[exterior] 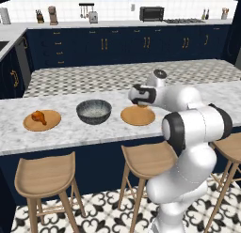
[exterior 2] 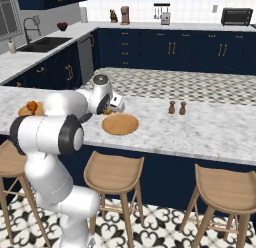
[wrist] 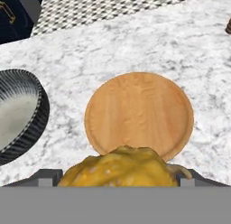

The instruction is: Pick the chicken drumstick and squash from their plates and place them in the bowl. Then put the bowl in the fridge.

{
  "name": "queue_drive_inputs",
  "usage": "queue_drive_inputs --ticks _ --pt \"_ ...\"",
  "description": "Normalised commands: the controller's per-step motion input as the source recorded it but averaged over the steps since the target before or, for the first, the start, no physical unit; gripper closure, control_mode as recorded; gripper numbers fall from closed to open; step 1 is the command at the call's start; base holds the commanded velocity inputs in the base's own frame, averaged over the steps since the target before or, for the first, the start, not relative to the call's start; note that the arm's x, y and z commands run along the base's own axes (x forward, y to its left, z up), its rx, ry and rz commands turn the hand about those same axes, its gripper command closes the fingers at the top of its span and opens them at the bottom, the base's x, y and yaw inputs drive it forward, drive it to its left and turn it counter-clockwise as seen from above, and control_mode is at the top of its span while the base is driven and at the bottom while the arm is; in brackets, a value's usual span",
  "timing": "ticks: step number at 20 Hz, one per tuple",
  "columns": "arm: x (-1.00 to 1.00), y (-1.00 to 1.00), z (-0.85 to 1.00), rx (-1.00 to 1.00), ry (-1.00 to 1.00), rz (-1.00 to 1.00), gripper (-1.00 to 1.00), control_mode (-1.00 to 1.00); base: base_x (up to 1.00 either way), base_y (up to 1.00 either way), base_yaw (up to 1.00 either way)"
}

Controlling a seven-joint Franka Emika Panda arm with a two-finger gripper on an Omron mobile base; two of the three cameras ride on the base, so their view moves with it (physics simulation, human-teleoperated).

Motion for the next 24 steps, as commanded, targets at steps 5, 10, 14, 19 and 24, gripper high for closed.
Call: queue_drive_inputs --ticks 5,10,14,19,24 --pt "0.0 0.79 0.06 -0.03 0.0 0.0 1.0 -1.0 0.0 0.0 0.0" --pt "0.09 0.7 0.01 0.05 0.11 0.0 1.0 -1.0 0.0 0.0 0.0" --pt "0.09 0.54 0.0 0.0 0.07 0.0 1.0 -1.0 0.0 0.0 0.0" --pt "0.38 0.47 -0.04 0.0 0.14 0.0 1.0 -1.0 0.0 0.0 0.0" --pt "0.55 0.47 -0.17 0.0 0.07 0.0 1.0 -1.0 0.0 0.0 0.0"
